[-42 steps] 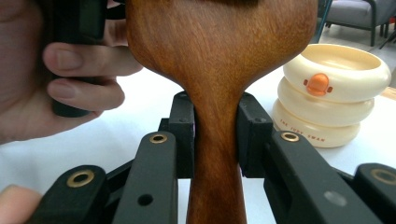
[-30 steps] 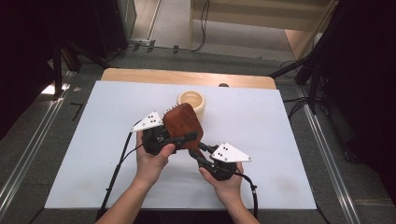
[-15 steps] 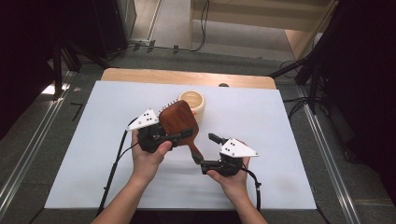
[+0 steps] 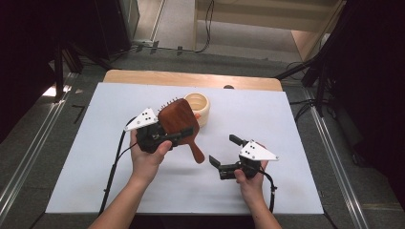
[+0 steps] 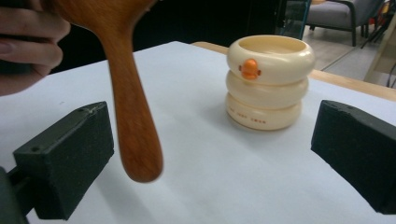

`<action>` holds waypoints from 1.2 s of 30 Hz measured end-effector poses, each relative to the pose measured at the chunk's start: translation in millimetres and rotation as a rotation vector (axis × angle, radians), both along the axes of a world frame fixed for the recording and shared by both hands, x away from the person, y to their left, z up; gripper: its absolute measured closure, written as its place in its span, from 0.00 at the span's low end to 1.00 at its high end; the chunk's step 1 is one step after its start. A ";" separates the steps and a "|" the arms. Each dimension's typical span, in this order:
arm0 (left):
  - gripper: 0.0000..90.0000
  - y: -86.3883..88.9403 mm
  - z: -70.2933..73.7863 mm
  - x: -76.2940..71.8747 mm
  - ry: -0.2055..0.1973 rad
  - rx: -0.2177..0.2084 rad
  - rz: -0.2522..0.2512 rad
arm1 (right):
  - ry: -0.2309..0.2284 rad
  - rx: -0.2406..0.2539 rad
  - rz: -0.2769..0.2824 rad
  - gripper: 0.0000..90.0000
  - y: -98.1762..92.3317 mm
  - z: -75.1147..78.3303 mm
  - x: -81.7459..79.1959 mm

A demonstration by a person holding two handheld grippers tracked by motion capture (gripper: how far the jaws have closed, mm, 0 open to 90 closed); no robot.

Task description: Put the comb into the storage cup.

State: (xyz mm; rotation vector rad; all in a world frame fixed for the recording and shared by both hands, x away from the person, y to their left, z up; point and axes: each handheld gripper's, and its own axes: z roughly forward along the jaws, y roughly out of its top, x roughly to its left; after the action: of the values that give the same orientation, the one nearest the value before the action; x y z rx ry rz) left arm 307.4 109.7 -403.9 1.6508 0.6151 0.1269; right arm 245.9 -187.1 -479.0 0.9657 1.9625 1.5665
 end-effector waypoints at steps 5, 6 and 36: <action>0.61 2.8 1.3 0.3 -0.011 0.009 0.029 | -0.010 -0.006 -0.028 0.00 -11.6 -3.5 -0.1; 0.61 4.8 2.0 2.2 -0.005 -0.003 0.036 | -0.008 -0.012 -0.036 0.00 -13.8 -3.9 -0.6; 0.61 18.0 21.8 26.6 -0.028 -0.020 0.082 | 0.006 -0.019 -0.195 0.00 -106.1 -21.4 -22.1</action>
State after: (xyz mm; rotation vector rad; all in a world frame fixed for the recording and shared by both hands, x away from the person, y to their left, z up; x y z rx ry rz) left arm 334.0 127.6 -382.0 1.6023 0.6609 0.2025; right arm 223.8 -293.2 -500.4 1.1180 1.8226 1.4365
